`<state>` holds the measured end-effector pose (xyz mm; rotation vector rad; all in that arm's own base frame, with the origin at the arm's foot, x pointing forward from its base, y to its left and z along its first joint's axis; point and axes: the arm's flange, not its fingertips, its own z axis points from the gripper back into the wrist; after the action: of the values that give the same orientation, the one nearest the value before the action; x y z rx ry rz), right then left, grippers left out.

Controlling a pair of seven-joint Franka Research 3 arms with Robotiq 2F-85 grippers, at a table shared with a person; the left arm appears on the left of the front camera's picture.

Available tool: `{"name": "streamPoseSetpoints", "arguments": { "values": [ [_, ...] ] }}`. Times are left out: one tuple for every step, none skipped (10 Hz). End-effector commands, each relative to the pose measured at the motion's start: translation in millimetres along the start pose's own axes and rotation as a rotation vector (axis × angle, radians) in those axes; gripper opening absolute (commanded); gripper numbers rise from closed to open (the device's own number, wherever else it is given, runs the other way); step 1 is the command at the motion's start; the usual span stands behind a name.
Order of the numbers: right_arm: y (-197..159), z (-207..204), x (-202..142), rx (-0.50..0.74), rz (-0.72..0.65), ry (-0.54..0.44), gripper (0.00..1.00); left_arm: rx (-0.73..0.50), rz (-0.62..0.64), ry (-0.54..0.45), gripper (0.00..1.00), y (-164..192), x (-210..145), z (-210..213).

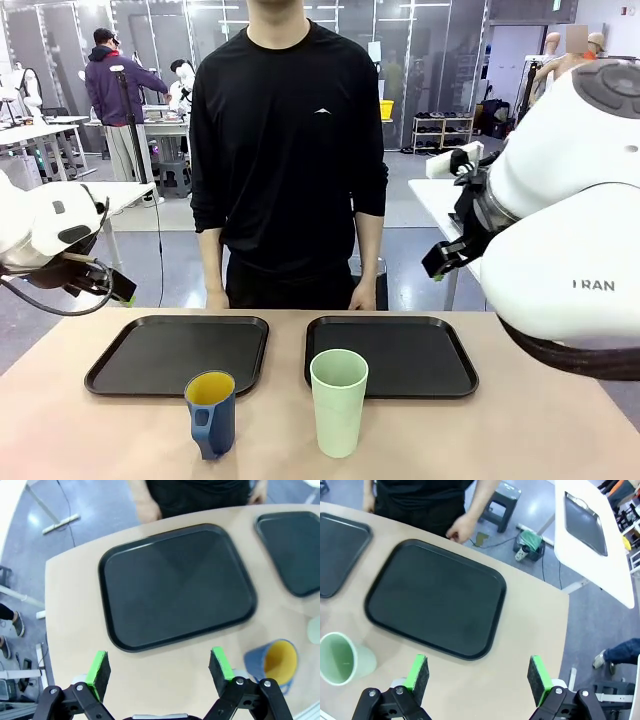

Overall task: Sort and store the cups by type.
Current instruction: Pick up the Reusable plastic cup.

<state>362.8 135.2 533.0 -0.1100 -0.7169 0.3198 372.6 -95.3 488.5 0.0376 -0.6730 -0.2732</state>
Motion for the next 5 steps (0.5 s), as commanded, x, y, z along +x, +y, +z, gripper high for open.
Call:
{"name": "streamPoseSetpoints", "arguments": {
  "values": [
    [-21.0, -33.9, -22.8, 0.002, -0.010, 0.027, 1.00, 0.051, 0.008, 0.001, 1.00, 11.6, -19.0, -38.1],
    [-34.7, -54.6, -25.3, 0.013, -0.020, 0.057, 1.00, 0.067, 0.045, 0.014, 1.00, 22.5, -22.9, -60.5],
    [-45.0, -72.0, -28.7, 0.030, -0.045, 0.082, 1.00, 0.080, 0.073, 0.032, 1.00, 31.6, -26.0, -74.6],
    [-53.8, -86.6, -33.0, 0.046, -0.056, 0.095, 1.00, 0.086, 0.095, 0.042, 1.00, 40.8, -28.8, -86.0],
    [-59.8, -98.3, -37.2, 0.061, -0.067, 0.106, 1.00, 0.104, 0.104, 0.061, 1.00, 48.6, -30.0, -95.3]
  ]
}}
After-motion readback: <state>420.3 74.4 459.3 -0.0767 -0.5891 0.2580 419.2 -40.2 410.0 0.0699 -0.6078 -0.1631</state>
